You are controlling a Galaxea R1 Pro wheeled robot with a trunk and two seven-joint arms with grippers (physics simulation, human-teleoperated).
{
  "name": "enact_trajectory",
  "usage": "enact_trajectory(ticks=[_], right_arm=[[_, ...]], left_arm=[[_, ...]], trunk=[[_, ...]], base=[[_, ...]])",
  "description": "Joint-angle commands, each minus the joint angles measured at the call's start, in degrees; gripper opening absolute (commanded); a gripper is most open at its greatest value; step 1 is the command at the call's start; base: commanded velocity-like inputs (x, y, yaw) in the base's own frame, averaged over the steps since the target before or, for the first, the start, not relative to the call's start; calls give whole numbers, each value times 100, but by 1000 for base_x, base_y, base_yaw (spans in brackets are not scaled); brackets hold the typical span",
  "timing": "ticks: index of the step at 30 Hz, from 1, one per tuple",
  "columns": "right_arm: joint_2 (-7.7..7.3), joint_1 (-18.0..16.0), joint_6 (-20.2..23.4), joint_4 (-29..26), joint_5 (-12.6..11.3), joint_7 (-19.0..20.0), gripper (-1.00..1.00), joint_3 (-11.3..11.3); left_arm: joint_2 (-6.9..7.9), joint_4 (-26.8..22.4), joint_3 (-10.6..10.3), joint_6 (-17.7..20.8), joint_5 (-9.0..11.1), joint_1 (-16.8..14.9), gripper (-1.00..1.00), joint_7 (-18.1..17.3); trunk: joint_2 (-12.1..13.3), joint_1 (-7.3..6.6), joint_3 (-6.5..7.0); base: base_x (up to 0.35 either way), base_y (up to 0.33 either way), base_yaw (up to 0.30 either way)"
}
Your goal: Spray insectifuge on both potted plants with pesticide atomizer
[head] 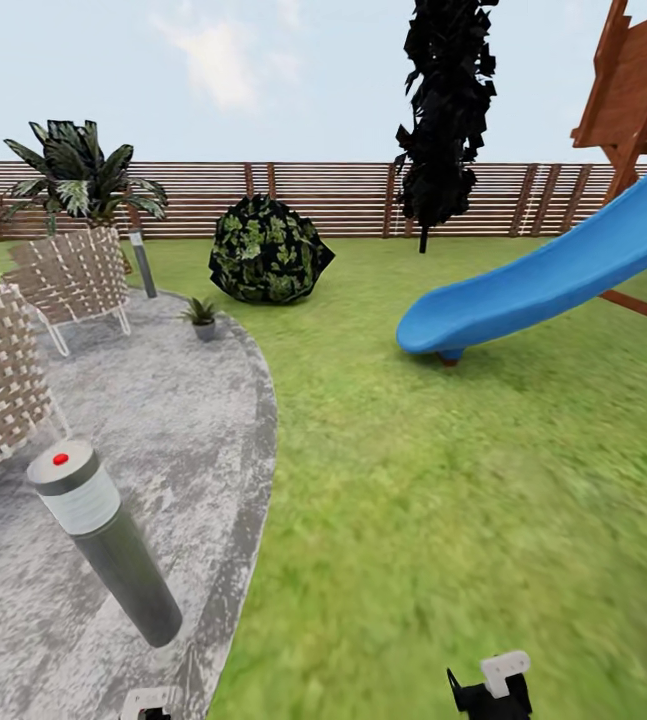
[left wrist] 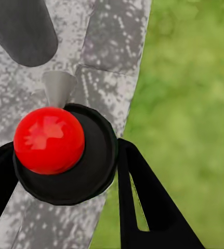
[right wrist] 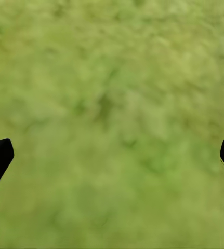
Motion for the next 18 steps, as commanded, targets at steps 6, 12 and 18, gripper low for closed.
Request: enact_trajectory(ticks=[6, 12, 18], right_arm=[[1, -4, -19, 1, 15, 39, 100, -48], [1, -4, -21, 1, 15, 34, 100, -48], [1, -4, -21, 1, 16, 34, 100, -48]], left_arm=[[-1, 6, 36, -7, 44, -4, -100, -55], [-1, 6, 36, -7, 44, -4, -100, -55], [6, 6, 40, -7, 51, -4, -100, -55]], trunk=[[-2, 3, -5], [-2, 3, -5], [-2, 3, -5]], base=[[338, 0, -84], [330, -63, -281], [164, -68, -299]])
